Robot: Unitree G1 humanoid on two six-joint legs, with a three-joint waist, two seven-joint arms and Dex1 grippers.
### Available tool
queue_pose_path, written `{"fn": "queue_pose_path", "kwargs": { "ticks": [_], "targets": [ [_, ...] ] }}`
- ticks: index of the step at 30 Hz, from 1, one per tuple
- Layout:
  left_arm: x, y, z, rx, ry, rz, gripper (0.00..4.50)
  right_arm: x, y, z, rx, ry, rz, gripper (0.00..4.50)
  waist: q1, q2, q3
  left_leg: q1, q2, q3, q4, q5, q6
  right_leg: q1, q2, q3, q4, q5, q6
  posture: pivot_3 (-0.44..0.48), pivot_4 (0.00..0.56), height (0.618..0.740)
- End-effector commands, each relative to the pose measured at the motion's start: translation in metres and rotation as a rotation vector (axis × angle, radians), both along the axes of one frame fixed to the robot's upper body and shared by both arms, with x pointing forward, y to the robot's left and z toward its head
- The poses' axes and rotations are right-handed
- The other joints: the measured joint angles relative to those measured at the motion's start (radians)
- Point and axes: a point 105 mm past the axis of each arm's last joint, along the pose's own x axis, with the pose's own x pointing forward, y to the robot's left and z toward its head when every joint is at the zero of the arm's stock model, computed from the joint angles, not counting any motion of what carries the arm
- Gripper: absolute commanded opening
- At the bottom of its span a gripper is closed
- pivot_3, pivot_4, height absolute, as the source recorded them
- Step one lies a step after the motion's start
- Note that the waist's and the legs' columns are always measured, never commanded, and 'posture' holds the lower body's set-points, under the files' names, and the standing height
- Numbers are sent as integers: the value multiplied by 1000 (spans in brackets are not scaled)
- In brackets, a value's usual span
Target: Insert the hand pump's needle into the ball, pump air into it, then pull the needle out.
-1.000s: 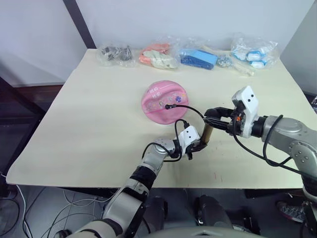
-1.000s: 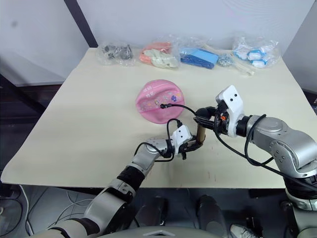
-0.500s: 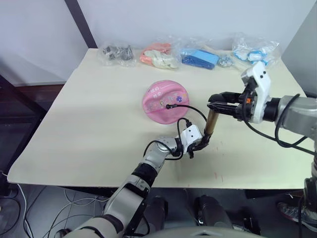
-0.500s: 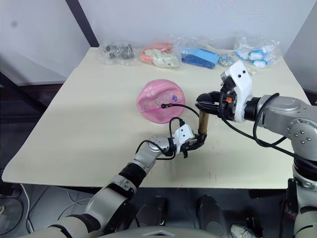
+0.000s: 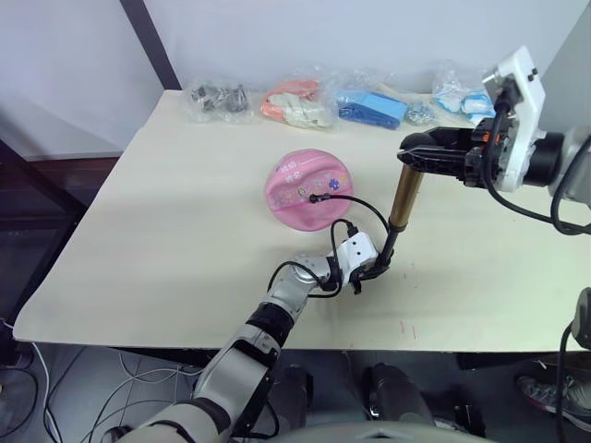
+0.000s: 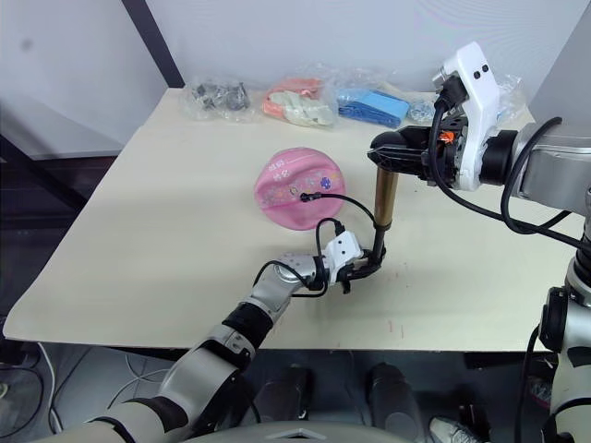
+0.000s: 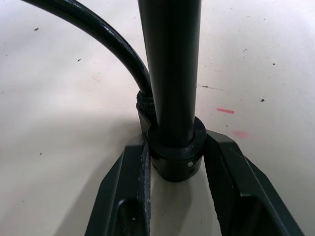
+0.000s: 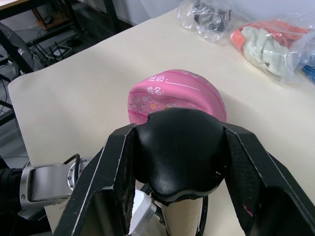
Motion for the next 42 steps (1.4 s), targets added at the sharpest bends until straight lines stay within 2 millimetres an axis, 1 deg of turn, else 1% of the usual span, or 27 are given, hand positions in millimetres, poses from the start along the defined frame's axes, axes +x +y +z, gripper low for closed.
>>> {"fn": "queue_pose_path", "kwargs": {
  "ticks": [1,3,4,6,9,11,15,17,19,21,23,25,26,29,34,36,38,42],
  "targets": [
    [-10,15,-33,98,89,22,1068,1,-4,-22,-2,-16,-42,1936,1,-3,-3,0,0,0,0,0,0,0,0,0,0,0,0,0,150,740],
    [-11,15,-33,94,93,20,1068,-2,1,-59,10,59,-22,1936,0,-4,-5,1,0,-1,0,0,1,1,0,-1,-1,0,0,0,150,740],
    [-12,15,-33,91,97,21,1068,-1,1,-72,12,81,-29,1936,0,-6,-9,1,0,0,-1,-1,1,1,0,0,-1,0,0,0,150,740],
    [-12,15,-33,88,97,20,1068,0,-1,-97,-10,126,-51,1936,-6,-5,-11,5,1,1,-1,-3,4,4,0,0,-1,0,0,0,150,740],
    [-12,16,-32,88,96,21,1068,2,-1,-115,-13,148,-59,1936,-15,-4,-13,17,1,4,-5,-3,5,14,0,3,-3,-2,2,0,150,740],
    [-12,17,-32,88,98,27,1068,4,2,-139,-7,208,-68,1936,-19,-4,-14,17,1,4,-6,-3,5,14,1,3,-3,-2,2,0,150,740],
    [-11,19,-31,88,99,31,1068,5,11,-171,-30,274,-57,1936,-24,-5,-19,17,1,3,-6,-3,5,14,1,3,-3,-2,2,0,150,740],
    [-12,19,-31,88,100,32,1068,6,14,-182,-30,296,-55,1936,-26,-5,-21,18,1,3,-6,-3,5,14,1,3,-3,-2,2,0,150,740],
    [-12,20,-31,89,100,34,1068,5,14,-190,-28,313,-59,1936,-28,-8,-26,19,1,3,-7,-3,5,14,1,3,-3,-2,2,0,150,740],
    [-12,20,-31,89,101,34,1068,4,14,-193,-31,317,-58,1936,-28,-8,-26,23,1,3,-10,-3,5,18,1,3,-4,-3,1,0,150,740],
    [-13,21,-33,92,103,36,1068,3,14,-188,-24,294,-49,1936,-29,-9,-26,35,2,4,-14,-4,5,29,1,3,-8,-6,3,0,150,740],
    [-13,23,-34,95,105,38,1068,5,12,-173,-7,251,-51,1936,-29,-9,-26,36,3,3,-15,-5,7,30,1,3,-7,-9,4,0,150,740],
    [-14,23,-35,97,106,40,1068,8,11,-160,4,219,-53,1936,-29,-9,-26,36,3,2,-15,-5,7,30,2,2,-7,-10,3,0,150,740],
    [-15,27,-38,106,110,43,1068,14,6,-109,46,97,-50,1936,-29,-6,-23,35,3,0,-15,-5,7,28,2,2,-7,-9,3,0,150,740],
    [-15,30,-40,117,115,46,1068,11,3,-44,58,-26,-20,1936,-26,3,-11,31,3,-1,-15,-5,7,26,1,2,-6,-7,0,0,150,740],
    [-15,29,-41,118,116,45,1068,9,1,-27,73,-53,-16,1936,-25,4,-8,30,2,-1,-15,-5,7,25,1,2,-6,-7,-1,0,150,740],
    [-15,30,-41,119,117,44,1068,9,-1,-20,83,-60,-20,1936,-24,3,-8,30,2,-1,-15,-5,7,25,1,1,-7,-7,-1,0,150,740],
    [-15,30,-43,124,122,41,1068,5,-11,21,78,-143,-27,1936,-24,4,-2,28,1,0,-15,-5,7,24,0,2,-7,-7,0,0,150,740]
  ]
}}
